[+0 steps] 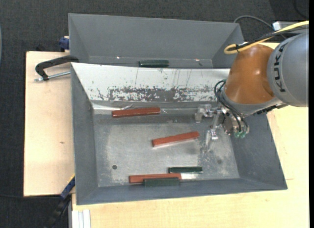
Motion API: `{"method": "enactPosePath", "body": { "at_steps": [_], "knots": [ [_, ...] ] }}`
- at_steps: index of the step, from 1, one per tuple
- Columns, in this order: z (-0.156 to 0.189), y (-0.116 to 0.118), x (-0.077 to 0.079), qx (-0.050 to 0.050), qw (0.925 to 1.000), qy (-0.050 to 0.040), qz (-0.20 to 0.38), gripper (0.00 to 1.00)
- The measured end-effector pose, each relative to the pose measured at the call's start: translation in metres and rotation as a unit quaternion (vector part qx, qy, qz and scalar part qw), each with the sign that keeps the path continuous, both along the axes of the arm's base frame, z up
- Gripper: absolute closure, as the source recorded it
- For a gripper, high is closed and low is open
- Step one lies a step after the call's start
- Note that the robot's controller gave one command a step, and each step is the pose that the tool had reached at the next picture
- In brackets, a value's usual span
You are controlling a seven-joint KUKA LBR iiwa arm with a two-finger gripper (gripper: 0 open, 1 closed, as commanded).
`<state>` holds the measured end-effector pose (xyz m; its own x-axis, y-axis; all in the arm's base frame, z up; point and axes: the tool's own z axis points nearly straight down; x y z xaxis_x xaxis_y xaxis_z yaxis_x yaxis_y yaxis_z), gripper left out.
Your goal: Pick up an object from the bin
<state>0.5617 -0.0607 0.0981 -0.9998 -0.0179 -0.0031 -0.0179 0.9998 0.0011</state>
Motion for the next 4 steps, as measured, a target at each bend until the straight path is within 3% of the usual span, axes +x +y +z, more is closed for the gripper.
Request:
{"method": "enactPosePath", "body": {
  "at_steps": [1, 2, 3, 4],
  "knots": [
    [0.004, 0.022, -0.002, 0.000, 0.9983, 0.0005, -0.059, 0.00],
    [-0.023, 0.066, 0.006, 0.000, 0.9994, 0.0005, -0.034, 0.00],
    [-0.027, 0.081, 0.011, 0.000, 0.9982, -0.0004, -0.060, 1.00],
    [-0.027, 0.081, 0.011, 0.000, 0.9982, -0.0003, -0.060, 1.00]
  ]
}}
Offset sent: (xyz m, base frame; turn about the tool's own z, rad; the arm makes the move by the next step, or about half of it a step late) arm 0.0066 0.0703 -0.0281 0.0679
